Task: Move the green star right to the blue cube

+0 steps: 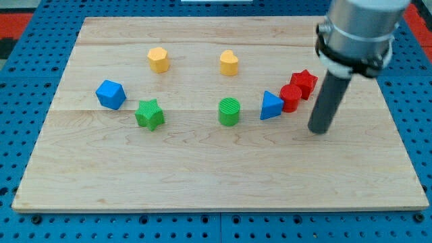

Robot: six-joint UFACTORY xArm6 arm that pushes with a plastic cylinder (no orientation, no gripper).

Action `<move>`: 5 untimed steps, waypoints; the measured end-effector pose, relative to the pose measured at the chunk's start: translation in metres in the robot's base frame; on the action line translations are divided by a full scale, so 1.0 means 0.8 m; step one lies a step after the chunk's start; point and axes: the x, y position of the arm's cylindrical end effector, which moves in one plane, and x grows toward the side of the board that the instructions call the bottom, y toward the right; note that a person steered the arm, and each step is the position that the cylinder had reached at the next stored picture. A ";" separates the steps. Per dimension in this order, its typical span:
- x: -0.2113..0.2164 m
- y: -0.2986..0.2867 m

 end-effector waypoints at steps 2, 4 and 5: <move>0.047 -0.206; -0.005 -0.312; -0.031 -0.337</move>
